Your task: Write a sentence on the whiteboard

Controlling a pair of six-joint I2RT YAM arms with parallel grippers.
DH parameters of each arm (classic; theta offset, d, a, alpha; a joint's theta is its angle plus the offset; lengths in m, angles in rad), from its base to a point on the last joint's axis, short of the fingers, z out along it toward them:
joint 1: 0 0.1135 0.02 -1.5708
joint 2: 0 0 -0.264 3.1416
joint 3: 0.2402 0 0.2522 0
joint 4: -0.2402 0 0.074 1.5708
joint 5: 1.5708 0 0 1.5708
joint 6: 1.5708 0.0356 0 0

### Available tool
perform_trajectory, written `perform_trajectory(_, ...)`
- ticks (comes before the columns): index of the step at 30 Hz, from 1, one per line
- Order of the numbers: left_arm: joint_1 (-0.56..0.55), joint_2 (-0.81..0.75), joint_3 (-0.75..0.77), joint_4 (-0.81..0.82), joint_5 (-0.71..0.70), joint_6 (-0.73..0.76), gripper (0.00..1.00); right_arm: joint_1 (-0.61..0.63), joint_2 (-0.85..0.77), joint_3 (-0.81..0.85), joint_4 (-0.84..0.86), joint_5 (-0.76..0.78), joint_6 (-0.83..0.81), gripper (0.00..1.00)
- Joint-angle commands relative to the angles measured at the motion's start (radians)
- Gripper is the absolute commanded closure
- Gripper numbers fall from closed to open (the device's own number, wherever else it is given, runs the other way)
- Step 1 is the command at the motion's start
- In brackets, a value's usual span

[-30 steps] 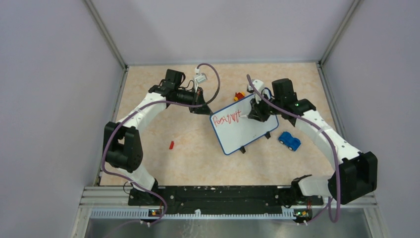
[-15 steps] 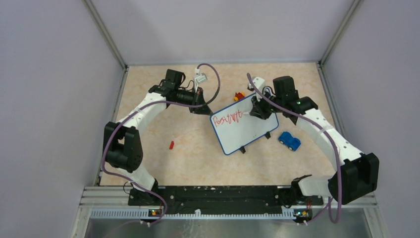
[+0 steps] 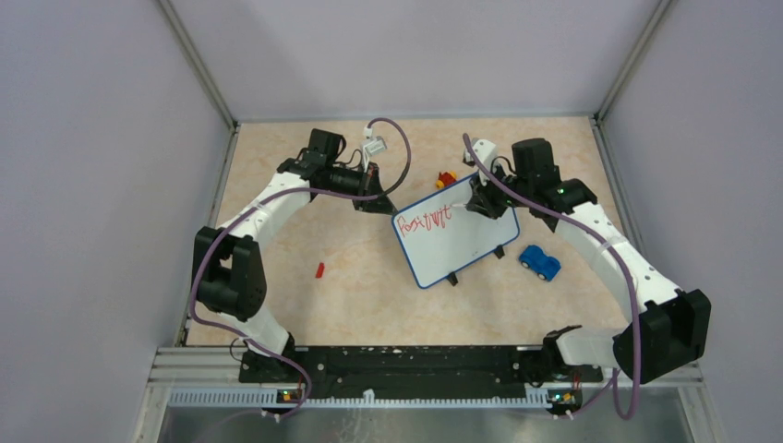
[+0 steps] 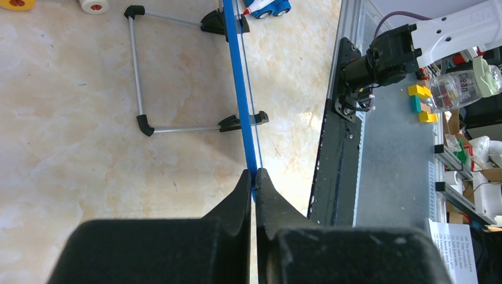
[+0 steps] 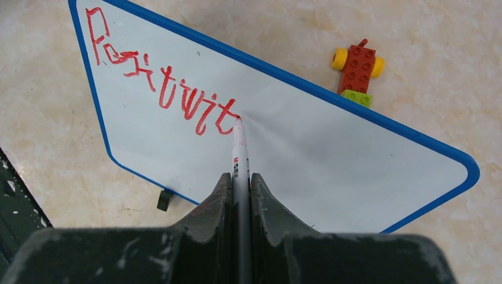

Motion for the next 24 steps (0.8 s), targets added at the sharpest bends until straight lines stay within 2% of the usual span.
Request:
perform_trajectory(1, -0.019, -0.014, 0.021, -0.013, 0.019, 0.016, 1.00, -0.012, -0.006, 0.020, 0.036, 0.005, -0.013, 1.00)
perform_trajectory(24, -0.020, -0.010, 0.022, -0.016, 0.017, 0.017, 1.00, -0.027, 0.031, 0.041, 0.043, 0.029, -0.017, 1.00)
